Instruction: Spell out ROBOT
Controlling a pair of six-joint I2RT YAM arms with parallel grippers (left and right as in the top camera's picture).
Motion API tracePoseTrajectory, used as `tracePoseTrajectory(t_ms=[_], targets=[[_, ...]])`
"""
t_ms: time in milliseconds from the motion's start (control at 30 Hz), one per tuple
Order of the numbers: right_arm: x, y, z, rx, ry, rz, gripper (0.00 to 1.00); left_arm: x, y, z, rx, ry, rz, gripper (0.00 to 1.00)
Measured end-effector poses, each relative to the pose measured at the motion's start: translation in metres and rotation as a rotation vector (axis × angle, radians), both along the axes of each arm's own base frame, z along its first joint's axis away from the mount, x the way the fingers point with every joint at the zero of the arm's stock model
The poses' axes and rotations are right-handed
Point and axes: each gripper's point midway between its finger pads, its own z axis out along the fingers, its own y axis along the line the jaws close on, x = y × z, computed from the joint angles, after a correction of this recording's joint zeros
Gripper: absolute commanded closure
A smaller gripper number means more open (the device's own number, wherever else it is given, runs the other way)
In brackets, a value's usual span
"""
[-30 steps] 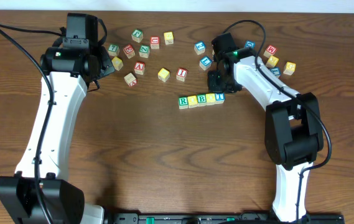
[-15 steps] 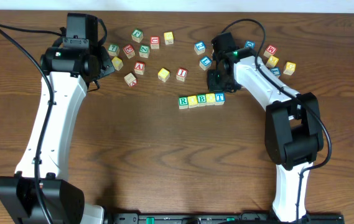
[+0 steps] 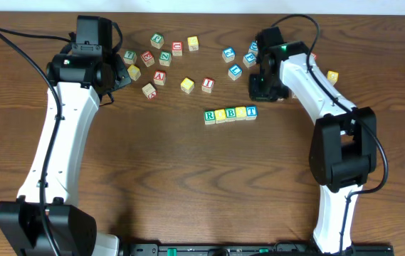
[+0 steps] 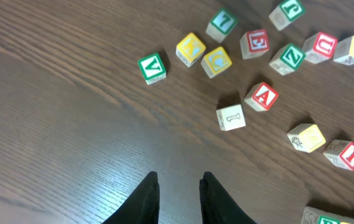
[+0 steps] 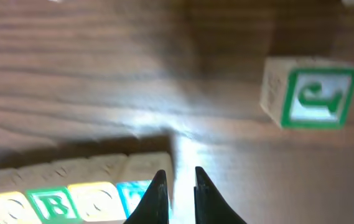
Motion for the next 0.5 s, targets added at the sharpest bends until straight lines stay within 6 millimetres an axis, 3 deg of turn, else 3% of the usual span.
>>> tracePoseTrajectory(t_ms=[500], targets=[[-0.016, -0.005, -0.008, -0.019, 0.060, 0.012, 0.89, -0.014, -0.045, -0.038, -0.003, 0.066, -0.103, 0.77]])
